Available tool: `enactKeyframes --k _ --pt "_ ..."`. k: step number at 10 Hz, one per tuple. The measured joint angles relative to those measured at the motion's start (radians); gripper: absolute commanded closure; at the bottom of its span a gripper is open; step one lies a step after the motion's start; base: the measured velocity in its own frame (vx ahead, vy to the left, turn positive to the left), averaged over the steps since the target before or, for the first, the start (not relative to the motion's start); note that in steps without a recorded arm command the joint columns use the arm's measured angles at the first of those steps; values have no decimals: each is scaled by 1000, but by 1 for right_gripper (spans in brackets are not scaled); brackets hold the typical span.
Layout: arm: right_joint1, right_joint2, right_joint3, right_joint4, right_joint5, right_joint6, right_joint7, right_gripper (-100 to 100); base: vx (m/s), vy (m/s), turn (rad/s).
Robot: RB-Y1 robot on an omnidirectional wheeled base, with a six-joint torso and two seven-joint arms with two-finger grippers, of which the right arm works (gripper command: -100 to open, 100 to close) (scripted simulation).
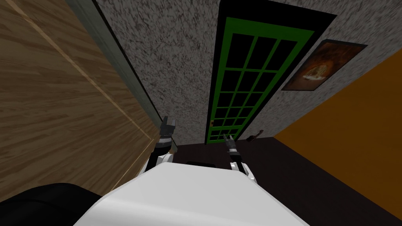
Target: Pull the door open
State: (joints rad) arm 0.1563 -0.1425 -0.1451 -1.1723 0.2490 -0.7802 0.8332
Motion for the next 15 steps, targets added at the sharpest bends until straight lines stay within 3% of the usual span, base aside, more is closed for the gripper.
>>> enactKeyframes --k 15 --pt "-87 -11 -26 258 93 -82 176 -100 62 25 10"
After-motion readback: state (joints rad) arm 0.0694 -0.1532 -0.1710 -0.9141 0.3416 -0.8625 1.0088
